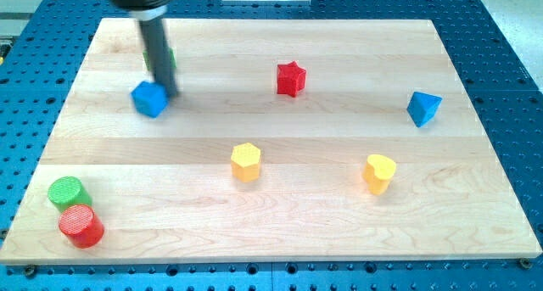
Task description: Slide the blue cube into the green circle
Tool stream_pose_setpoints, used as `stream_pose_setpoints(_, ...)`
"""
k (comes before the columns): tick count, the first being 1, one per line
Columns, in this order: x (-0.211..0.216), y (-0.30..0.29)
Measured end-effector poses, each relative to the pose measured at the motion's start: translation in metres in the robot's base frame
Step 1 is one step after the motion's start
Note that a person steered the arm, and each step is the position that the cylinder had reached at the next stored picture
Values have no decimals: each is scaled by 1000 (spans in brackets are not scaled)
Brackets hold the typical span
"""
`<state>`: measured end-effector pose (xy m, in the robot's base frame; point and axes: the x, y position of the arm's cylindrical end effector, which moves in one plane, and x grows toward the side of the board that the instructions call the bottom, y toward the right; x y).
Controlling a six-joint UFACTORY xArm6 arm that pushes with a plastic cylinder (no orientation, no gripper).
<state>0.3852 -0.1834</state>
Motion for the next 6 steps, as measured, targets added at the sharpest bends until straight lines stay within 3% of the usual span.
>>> stream_pose_setpoints(4, -31, -34)
stream_pose_setpoints(5, -18, -34)
stream_pose_setpoints(6, 25, -10)
